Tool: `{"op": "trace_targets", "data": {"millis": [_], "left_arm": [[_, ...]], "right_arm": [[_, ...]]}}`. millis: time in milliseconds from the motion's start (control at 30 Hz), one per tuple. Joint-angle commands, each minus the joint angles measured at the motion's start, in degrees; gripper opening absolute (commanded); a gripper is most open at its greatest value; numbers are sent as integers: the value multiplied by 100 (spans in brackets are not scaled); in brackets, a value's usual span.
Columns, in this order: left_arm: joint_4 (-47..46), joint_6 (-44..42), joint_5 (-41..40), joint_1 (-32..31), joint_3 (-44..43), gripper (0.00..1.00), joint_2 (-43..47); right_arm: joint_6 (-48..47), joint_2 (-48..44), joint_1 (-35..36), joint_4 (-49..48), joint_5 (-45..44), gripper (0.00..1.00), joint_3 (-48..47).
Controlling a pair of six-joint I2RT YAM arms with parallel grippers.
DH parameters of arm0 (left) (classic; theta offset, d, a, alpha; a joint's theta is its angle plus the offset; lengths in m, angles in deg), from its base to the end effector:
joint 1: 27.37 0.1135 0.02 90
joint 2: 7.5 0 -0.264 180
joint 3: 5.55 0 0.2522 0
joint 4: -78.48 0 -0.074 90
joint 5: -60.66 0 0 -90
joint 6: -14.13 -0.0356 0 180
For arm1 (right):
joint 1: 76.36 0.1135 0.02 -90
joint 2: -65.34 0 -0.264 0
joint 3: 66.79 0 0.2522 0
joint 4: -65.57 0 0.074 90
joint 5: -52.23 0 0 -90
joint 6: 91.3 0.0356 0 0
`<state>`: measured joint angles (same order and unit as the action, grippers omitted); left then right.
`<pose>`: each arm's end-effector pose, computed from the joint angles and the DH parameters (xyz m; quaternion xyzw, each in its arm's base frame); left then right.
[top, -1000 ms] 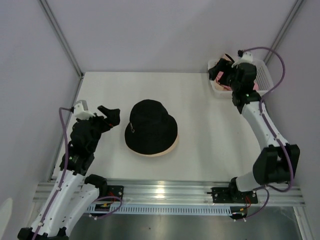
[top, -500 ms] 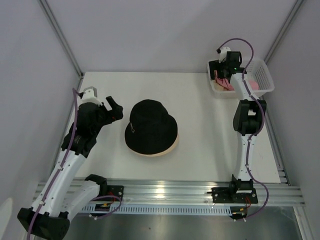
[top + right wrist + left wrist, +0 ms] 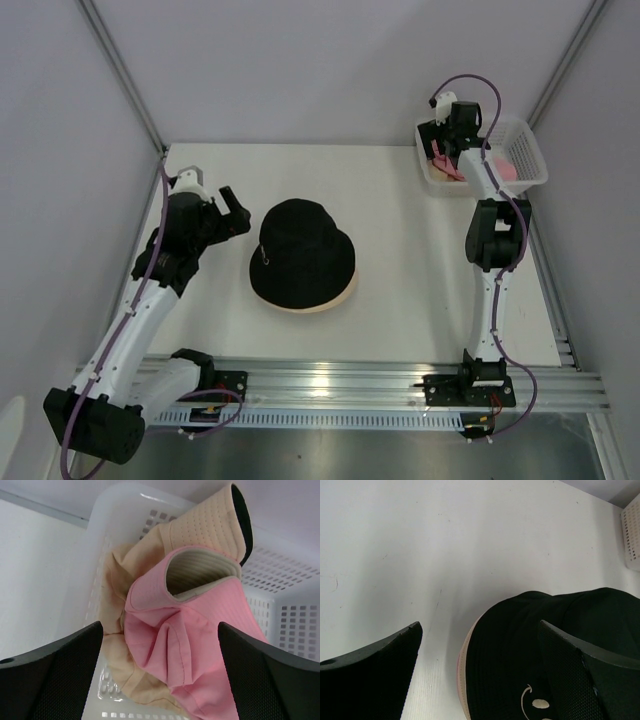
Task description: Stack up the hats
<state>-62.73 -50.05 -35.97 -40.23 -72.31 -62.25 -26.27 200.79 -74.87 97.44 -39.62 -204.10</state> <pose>0.2075 -0.0432 0.3323 -0.1261 0.8414 -0.1268 0.5100 0.5549 0.0133 0.2521 -0.1903 0.8448 -0.1154 0.4866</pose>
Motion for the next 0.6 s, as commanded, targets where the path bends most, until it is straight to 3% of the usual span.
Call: {"op": "trace_targets", "data": {"millis": [0,133,333,533,567], "left_arm": [[-175,-130,162,65,-290,99,-80],[-183,-139,154,73,-335,99,-256],[-157,-69,119,82,-431,100,-423],[-122,-78,57,91,-528,99,-564],[-122,-78,57,91,-563,100,-590]], "right_arm": [[-79,-64,-88,-545,245,100,-56],[89,129,-316,-624,974,98,-204],[89,437,-334,-694,950,91,-275],[185,675,-396,-774,1159,80,-521],[203,727,-396,-765,1247,74,-565]]}}
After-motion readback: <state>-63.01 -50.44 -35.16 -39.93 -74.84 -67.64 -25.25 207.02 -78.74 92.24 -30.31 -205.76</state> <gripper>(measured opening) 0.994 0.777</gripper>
